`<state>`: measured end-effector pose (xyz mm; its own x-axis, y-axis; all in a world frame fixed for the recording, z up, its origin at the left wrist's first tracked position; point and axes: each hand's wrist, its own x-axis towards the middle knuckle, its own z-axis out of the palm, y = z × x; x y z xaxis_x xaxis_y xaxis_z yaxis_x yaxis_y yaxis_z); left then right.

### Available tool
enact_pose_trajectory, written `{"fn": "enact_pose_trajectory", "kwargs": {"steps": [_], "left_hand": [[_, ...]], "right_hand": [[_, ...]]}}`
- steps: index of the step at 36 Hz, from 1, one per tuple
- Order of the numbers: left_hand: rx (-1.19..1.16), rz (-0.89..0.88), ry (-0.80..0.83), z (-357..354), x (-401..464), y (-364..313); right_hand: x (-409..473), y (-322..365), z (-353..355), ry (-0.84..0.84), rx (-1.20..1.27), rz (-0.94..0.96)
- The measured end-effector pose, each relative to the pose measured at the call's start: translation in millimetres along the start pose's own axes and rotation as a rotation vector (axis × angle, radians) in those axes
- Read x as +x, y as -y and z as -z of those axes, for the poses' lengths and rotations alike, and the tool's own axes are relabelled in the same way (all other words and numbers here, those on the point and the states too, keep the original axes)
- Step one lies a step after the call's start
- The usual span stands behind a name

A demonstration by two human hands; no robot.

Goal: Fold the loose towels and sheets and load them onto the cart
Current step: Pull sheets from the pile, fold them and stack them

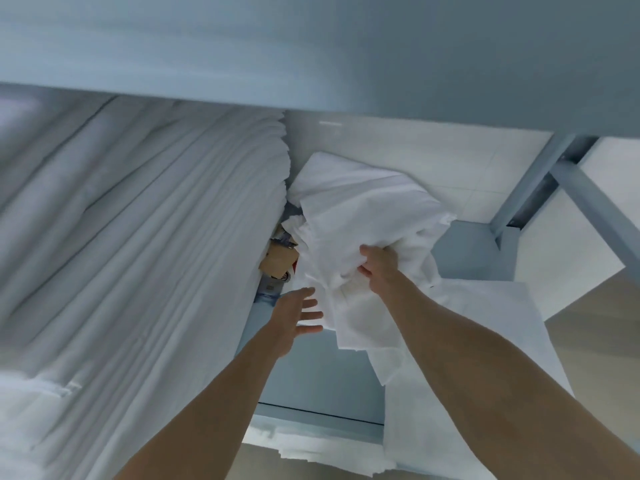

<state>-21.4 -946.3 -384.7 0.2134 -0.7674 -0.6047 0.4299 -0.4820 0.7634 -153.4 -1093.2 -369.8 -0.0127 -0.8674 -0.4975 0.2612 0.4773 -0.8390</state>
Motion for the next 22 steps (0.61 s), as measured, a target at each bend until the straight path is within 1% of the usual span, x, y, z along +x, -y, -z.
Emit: {"fn": "enact_pose_trajectory", "kwargs": {"steps": [3, 5, 8, 11, 14, 17, 19, 22], "left_hand": [[-0.084, 0.045, 0.003, -9.0, -1.6, -11.8], [-0.192, 0.080, 0.035, -18.8, -3.4, -18.3], [-0.344, 0.118, 0.111, -36.3, -9.7, -23.9], [-0.414, 0.134, 0.128, -55.9, -22.4, -25.6], [-0.427, 0.111, 0.114, -71.1, -36.1, -28.7], [-0.527, 0.066, 0.183, -89.9, -56.8, -31.5], [-0.578, 0.001, 0.228, -104.9, -75.0, -33.3], [-0.608, -0.080, 0.198, -128.4, -106.5, -33.7]], "right_hand": [[-18.1, 17.3, 6.9, 0.041, -0.005, 0.076], [-33.9, 30.9, 16.2, 0.082, 0.008, 0.115], [-64.1, 49.7, 35.5, 0.161, 0.074, 0.180], [-96.2, 69.2, 62.5, 0.201, 0.158, 0.196], [-125.3, 92.8, 88.7, 0.243, 0.230, 0.170], [-162.5, 125.1, 117.0, 0.273, 0.220, 0.176], [-185.3, 141.4, 136.2, 0.303, 0.213, 0.197], [-214.3, 153.4, 164.2, 0.320, 0.204, 0.216]]}}
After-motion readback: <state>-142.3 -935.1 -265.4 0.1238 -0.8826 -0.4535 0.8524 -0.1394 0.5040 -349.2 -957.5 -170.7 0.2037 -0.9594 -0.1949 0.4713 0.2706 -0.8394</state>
